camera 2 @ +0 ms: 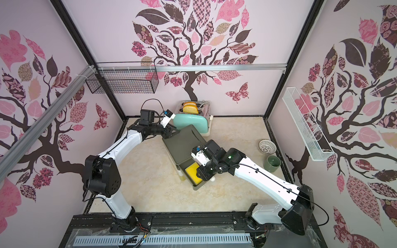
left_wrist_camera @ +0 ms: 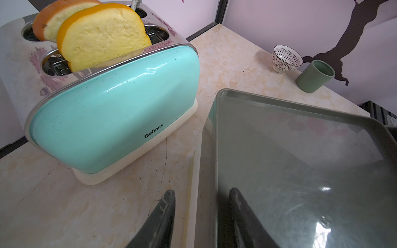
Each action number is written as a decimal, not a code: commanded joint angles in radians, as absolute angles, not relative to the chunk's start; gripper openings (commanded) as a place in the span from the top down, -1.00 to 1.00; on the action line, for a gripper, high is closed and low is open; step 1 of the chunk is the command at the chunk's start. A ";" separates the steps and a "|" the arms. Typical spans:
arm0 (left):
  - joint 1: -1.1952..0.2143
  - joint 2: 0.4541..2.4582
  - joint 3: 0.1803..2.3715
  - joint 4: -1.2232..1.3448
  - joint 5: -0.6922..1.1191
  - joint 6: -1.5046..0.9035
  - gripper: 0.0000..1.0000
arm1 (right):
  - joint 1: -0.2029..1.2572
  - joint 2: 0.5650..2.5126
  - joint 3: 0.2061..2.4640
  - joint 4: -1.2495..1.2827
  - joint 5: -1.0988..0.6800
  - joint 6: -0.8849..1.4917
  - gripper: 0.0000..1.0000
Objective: Take the sponge out of the drawer
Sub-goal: Pick up the sponge from the drawer.
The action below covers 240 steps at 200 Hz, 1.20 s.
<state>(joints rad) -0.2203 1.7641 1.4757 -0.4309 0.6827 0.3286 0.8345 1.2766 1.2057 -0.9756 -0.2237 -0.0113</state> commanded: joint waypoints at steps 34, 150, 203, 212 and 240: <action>-0.217 1.801 1.465 -0.503 0.644 0.339 0.13 | 0.831 1.291 1.212 -0.961 -0.189 -0.040 -0.10; -0.216 1.808 1.465 -0.502 0.643 0.339 0.13 | 0.830 1.319 1.260 -0.944 -0.179 -0.049 1.00; -0.216 1.809 1.462 -0.497 0.642 0.337 0.13 | 0.827 1.281 1.356 -1.028 -0.158 -0.065 1.00; -0.216 1.810 1.462 -0.496 0.643 0.337 0.13 | 0.823 1.278 1.379 -1.049 -0.157 -0.070 1.00; -0.216 1.813 1.459 -0.495 0.641 0.337 0.13 | 0.811 1.262 1.464 -1.134 -0.129 -0.081 1.00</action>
